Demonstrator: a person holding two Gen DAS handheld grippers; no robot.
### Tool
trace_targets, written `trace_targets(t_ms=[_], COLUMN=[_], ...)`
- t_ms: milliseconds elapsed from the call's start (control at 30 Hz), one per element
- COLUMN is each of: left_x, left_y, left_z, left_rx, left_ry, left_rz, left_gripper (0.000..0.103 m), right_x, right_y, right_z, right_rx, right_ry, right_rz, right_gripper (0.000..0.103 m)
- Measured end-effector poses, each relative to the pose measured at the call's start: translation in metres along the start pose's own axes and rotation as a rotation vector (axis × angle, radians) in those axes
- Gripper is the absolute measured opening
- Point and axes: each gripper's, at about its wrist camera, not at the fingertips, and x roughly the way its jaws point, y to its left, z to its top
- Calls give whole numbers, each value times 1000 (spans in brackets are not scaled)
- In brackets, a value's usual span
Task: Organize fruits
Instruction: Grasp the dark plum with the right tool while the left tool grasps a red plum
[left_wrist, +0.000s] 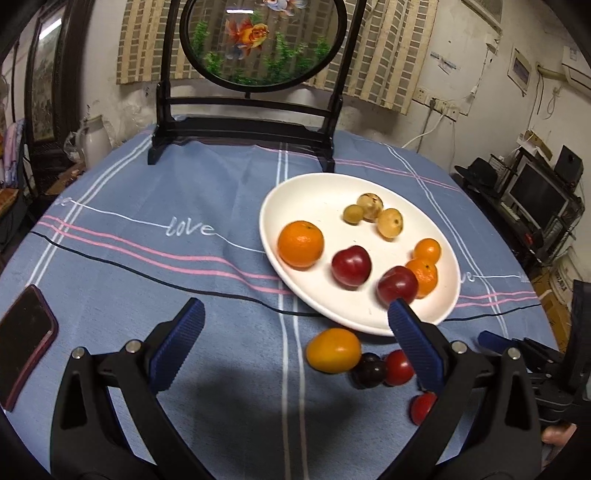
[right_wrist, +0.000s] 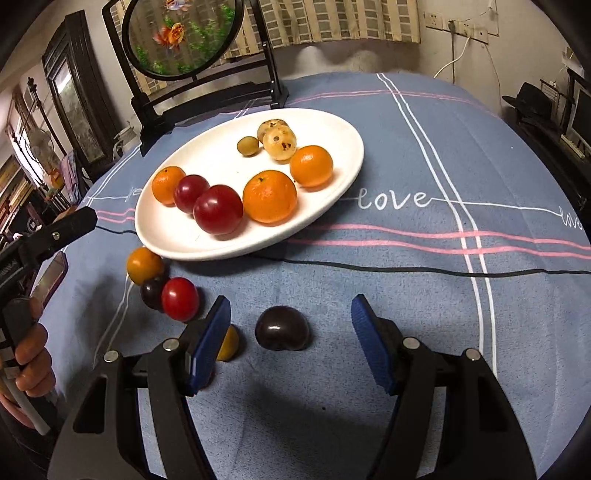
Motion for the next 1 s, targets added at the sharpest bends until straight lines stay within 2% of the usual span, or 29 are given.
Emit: trace_targets(t_ms=[133,333,500,700,767,900,1000], left_x=[-2,-4,-6,-9,-10,-9,-9], left_y=[1,-1,-4,-10,-12,-16,-21], left_z=[-2,-4,-5,-8,-10,-12,-15], left_rx=[-10,-8,9,32,46,70,92], left_ry=[3,3,2,0,-3,4,11], left_rz=[-8,-19,-31,-56,-58,-55,-62], left_gripper=[101,101,101,101,101,101,101], right_x=[0,4,10,14,14,14,7], right_y=[-1,-6,-5,5,8,9,-2], right_z=[-1,-2,-2,-6,-6,-6,-3], right_rx=[-5,11,12,-49,-61,-68,-9], right_ry=[5,27,46,45,48,45,18], right_rz=[-3,9,21,-21,7,13,48], right_gripper=[68,57,52,47,35,32,32])
